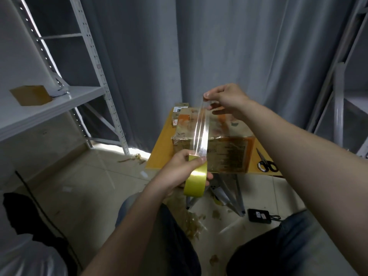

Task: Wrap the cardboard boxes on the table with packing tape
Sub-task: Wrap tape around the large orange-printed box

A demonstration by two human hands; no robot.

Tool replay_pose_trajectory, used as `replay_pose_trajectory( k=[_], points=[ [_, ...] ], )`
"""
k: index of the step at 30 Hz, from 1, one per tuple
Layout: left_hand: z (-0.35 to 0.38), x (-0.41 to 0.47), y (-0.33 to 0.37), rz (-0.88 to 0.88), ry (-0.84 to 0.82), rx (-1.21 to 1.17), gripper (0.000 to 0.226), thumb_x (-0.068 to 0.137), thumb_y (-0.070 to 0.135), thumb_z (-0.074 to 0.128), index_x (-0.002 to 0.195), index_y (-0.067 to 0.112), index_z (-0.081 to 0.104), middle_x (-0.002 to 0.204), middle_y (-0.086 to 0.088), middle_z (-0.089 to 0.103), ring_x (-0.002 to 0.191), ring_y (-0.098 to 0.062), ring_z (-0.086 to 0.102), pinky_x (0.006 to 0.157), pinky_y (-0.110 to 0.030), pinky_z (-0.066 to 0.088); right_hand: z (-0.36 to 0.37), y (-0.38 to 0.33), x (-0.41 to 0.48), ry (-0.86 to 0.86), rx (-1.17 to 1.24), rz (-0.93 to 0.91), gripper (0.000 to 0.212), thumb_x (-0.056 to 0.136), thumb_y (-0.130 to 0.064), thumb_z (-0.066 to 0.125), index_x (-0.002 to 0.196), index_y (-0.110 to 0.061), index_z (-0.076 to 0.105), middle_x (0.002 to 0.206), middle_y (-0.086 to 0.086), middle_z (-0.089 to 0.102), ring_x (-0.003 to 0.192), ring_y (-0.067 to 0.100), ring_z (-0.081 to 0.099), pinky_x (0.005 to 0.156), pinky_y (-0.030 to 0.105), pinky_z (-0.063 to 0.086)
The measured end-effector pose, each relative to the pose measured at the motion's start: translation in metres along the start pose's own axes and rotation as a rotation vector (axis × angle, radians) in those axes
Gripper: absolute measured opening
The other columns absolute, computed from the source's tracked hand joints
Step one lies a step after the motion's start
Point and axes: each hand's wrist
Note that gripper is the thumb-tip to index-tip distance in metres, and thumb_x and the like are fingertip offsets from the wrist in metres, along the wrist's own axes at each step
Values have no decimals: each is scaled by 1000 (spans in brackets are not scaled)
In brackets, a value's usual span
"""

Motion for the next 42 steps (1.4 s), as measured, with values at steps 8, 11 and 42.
replay_pose_trajectory(
  k=[8,11,42],
  points=[
    [4,2,-2,-38,69,-6,30,103,30,65,125,13,54,89,-20,79,75,-33,78,58,-37,64,7,-13,8,0,-35,-34,5,93,-19,78,89,-15,77,96,4,79,65,13,71,73,33,61],
    [-2,0,-5,-37,69,19,28,103,28,65,123,11,57,89,-20,79,74,-34,78,57,-34,63,5,-12,12,9,33,-15,4,93,-17,78,91,-14,77,97,4,80,66,16,70,77,37,62],
    [-38,16,20,-223,-258,-40,39,96,42,71,112,8,77,113,-15,78,99,-27,78,74,-34,63,11,25,116,2,-21,140,11,89,-29,82,92,-20,77,89,-13,79,85,13,71,69,28,53]
  ],
)
Point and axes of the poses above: each hand's wrist, its own x-axis towards the middle knuckle, its own z-axis out of the palm, y = z × x
